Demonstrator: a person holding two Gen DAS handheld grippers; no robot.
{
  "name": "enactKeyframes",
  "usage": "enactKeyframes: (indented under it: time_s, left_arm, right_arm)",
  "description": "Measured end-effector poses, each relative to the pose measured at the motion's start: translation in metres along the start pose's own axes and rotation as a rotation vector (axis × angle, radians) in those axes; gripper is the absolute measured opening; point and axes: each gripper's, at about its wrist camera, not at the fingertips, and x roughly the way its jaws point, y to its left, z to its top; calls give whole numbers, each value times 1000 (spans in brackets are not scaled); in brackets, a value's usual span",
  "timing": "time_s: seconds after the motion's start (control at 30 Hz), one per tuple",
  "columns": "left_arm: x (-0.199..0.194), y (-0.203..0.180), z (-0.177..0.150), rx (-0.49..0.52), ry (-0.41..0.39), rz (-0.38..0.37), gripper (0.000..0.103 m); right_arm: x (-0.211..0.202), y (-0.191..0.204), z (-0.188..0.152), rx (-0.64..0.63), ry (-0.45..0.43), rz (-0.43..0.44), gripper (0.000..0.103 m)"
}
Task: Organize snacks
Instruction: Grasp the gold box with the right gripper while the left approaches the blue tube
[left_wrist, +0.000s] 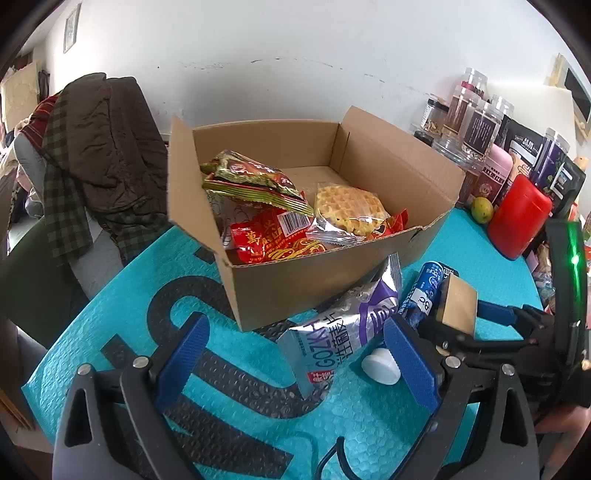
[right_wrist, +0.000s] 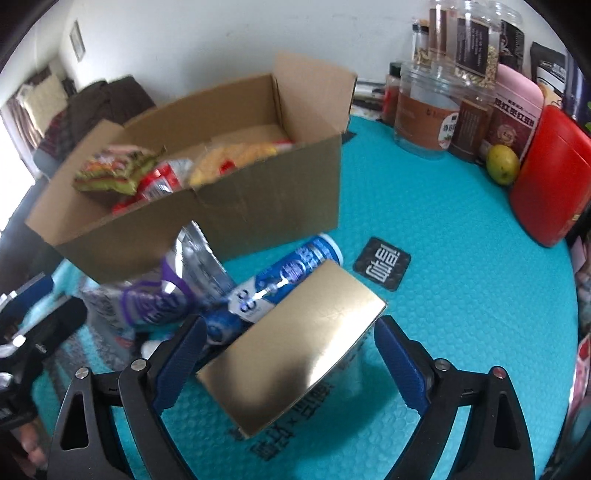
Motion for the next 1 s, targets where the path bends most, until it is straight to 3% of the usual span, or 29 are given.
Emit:
enactKeyframes:
  time_s: [0.33, 0.57, 0.63, 0.7, 0.8, 0.9, 1.0]
  left_arm:
    - [19, -15, 1, 21, 33, -70, 97]
    - [26, -33, -2, 54, 38, -64, 88]
    - [26, -36, -2, 61, 35, -52, 76]
    - [26, -38, -2, 70, 32, -36, 59]
    - [22, -42, -3, 102, 23, -23, 41]
    - [17, -47, -5, 113, 28, -44, 28]
    - [16, -49, -8, 91, 58, -95, 24]
  right_arm:
    - [-2, -27, -19, 40, -3, 27, 86]
    - [-11, -34, -30, 30, -20, 31, 83]
    - [-12, -35, -30, 29, -12, 35, 79]
    - [-12, -38, -33, 26, -2, 21, 71]
    - [-14, -40, -37, 10, -8, -6, 58]
    - [-17, -43, -39, 7, -6, -1, 46]
    - [-19, -45, -41, 14, 0, 19, 46]
